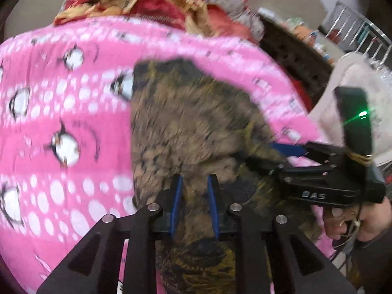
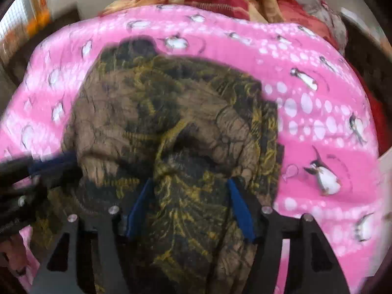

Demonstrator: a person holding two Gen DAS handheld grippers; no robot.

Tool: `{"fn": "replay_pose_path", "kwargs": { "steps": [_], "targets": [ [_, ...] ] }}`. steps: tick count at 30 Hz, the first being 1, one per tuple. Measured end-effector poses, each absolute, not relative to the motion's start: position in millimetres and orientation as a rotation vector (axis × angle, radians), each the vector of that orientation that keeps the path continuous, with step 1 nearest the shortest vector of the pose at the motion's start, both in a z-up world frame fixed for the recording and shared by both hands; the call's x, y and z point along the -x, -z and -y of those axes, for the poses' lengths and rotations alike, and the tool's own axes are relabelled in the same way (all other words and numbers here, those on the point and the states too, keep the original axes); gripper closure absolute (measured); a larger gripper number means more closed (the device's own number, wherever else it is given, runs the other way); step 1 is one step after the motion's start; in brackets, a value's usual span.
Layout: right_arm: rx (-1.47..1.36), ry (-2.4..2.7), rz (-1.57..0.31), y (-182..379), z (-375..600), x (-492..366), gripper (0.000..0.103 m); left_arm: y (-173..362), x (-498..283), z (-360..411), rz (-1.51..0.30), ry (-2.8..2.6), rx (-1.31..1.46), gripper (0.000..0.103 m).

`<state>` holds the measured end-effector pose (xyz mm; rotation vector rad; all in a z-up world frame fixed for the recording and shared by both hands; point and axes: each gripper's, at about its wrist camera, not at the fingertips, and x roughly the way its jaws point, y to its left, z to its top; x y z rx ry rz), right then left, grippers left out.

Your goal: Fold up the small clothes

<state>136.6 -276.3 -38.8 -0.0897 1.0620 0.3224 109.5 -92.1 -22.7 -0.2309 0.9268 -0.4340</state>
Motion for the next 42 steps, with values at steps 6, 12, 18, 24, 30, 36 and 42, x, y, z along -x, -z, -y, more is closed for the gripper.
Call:
{"fn": "replay_pose_path", "kwargs": {
  "steps": [6, 12, 18, 24, 30, 36, 42],
  "targets": [
    [-0.128, -0.15, -0.891, -20, 288, -156, 0.032, -10, -188, 99, -0.83, 0.359, 0.278, 0.103],
    [-0.169, 0.037, -0.93, 58, 299, -189, 0.023, 52, -233, 121, -0.89, 0.367, 0.302, 0.098],
    [-0.228, 0.014, -0.906, 53, 311, -186, 0.022, 51, -232, 117, -0.868, 0.368, 0.346, 0.098],
    [-0.441, -0.131, -0.902, 52, 345, -182, 0.02, 6, -211, 86, -0.945, 0.437, 0.337, 0.063],
    [-0.534, -0.279, -0.699, 20, 421, -110, 0.009, 64, -159, 54, -1.022, 0.483, 0.405, 0.03],
    [-0.635, -0.538, -0.915, 83, 411, -109, 0.009, 69, -137, 80, -0.932, 0.635, 0.42, 0.024],
    [-0.554, -0.692, -0.912, 89, 380, -145, 0.007, 73, -142, 72, -0.938, 0.686, 0.505, 0.024]
  ]
}}
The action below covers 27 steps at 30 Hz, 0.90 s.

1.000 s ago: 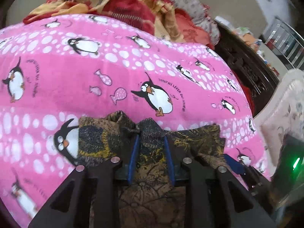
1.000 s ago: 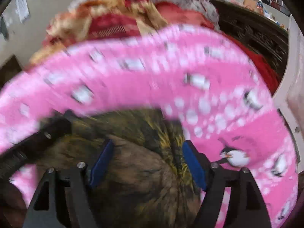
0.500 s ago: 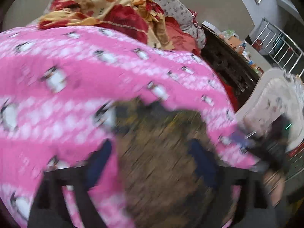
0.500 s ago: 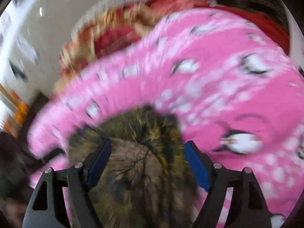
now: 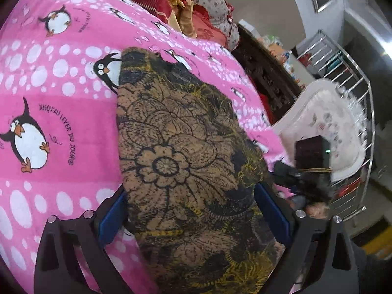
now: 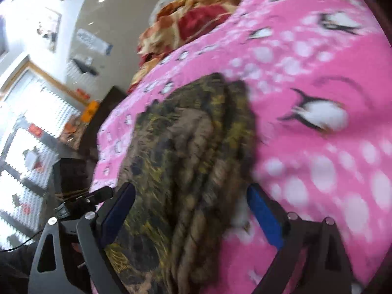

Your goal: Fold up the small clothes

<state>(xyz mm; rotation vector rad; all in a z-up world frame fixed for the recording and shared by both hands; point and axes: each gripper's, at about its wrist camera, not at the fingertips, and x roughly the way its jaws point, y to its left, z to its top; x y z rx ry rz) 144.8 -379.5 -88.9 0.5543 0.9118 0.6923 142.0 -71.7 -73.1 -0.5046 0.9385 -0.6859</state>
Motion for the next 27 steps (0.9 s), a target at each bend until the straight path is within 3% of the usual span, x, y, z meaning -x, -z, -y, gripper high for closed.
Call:
{"fn": "replay_pose_path", "kwargs": {
  "steps": [3, 10, 13, 15, 18, 20, 22, 27],
  "targets": [
    [-0.463, -0.702, -0.885, 86, 363, -163, 0.01, 74, -135, 74, -0.906, 0.695, 0.455, 0.024],
    [-0.496, -0.681, -0.833, 88, 376, -170, 0.059, 73, -126, 73, -0.881, 0.675, 0.427, 0.025],
    [-0.456, -0.663, -0.855, 90, 372, -171, 0.059, 73, -125, 67, -0.879, 0.613, 0.44, 0.053],
    [-0.449, -0.654, -0.867, 91, 369, -172, 0.059, 80, -124, 52, -0.872, 0.563, 0.514, 0.088],
    [-0.433, -0.634, -0.877, 91, 367, -171, 0.061, 83, -125, 43, -0.869, 0.54, 0.583, 0.098],
    [-0.416, -0.602, -0.889, 89, 365, -169, 0.065, 76, -120, 49, -0.859, 0.511, 0.523, 0.101],
    [-0.445, -0.578, -0.913, 85, 364, -168, 0.078, 67, -116, 50, -0.84, 0.497, 0.497, 0.102],
    [-0.563, -0.559, -0.909, 68, 355, -159, 0.082, 46, -103, 27, -0.789, 0.517, 0.473, 0.103]
  ]
}}
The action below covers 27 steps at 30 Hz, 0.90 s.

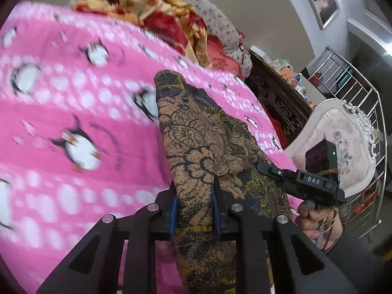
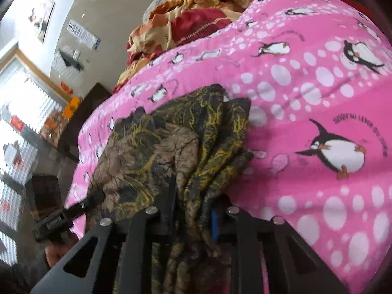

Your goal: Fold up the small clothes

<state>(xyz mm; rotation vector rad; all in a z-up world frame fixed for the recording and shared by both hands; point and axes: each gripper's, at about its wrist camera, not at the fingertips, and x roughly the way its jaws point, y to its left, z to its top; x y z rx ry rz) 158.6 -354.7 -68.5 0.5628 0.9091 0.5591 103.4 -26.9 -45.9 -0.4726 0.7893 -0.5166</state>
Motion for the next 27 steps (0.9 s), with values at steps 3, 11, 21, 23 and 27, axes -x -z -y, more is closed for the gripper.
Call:
{"fn": "replay_pose_path", "kwargs": {
  "steps": [3, 11, 21, 23, 27],
  "targets": [
    [-0.592, -0.613, -0.92, 74, 328, -161, 0.082, 40, -102, -13, -0.767, 0.481, 0.454, 0.103],
    [-0.549, -0.751, -0.905, 88, 212, -175, 0.082, 45, -99, -102, -0.786, 0.387, 0.391, 0.101],
    [-0.393, -0.594, -0.879, 52, 226, -142, 0.072, 54, -88, -105, -0.844, 0.333, 0.418, 0.085],
    [-0.292, -0.589, -0.821, 26, 223, -120, 0.072, 39, -68, -101, -0.796, 0.303, 0.349, 0.085],
    [-0.012, -0.615, -0.759, -7, 178, -69, 0.072, 18, -42, -84, -0.727, 0.336, 0.364, 0.085]
  ]
}}
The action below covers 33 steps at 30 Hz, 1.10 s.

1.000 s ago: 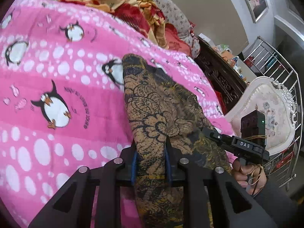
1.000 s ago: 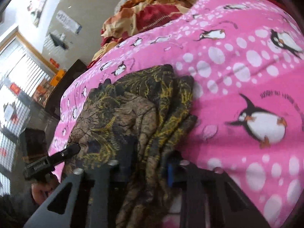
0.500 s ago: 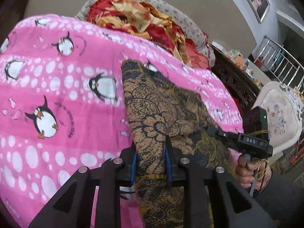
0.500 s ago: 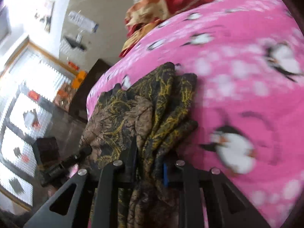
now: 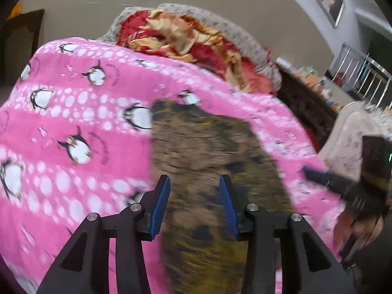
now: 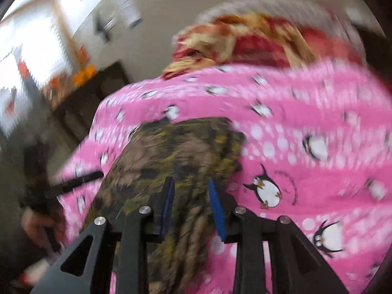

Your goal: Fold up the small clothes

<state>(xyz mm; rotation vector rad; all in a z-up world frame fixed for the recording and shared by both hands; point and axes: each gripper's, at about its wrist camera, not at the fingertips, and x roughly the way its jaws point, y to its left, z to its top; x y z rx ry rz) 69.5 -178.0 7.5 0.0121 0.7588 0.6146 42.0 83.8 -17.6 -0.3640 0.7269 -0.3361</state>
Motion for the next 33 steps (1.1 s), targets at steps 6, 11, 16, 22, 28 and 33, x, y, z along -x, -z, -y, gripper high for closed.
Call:
{"fn": "replay_pose_path", "kwargs": {
  "steps": [6, 11, 16, 22, 28, 33],
  "targets": [
    [0.158, -0.561, -0.893, 58, 144, -46, 0.076, 64, -34, -56, -0.768, 0.338, 0.326, 0.085],
    [0.076, -0.563, -0.843, 58, 159, -37, 0.075, 63, -33, -65, -0.765, 0.357, 0.376, 0.085],
    [0.075, -0.562, -0.831, 56, 167, -31, 0.073, 63, -27, -56, -0.752, 0.337, 0.305, 0.076],
    [0.088, -0.553, -0.836, 63, 155, -30, 0.072, 61, -29, -30, -0.761, 0.364, 0.208, 0.044],
    [0.188, -0.495, -0.852, 62, 155, 4, 0.072, 45, 5, -19, -0.763, 0.404, 0.209, 0.052],
    [0.12, -0.511, -0.855, 65, 168, 4, 0.071, 64, 7, -20, -0.791, 0.396, 0.219, 0.051]
  ]
}}
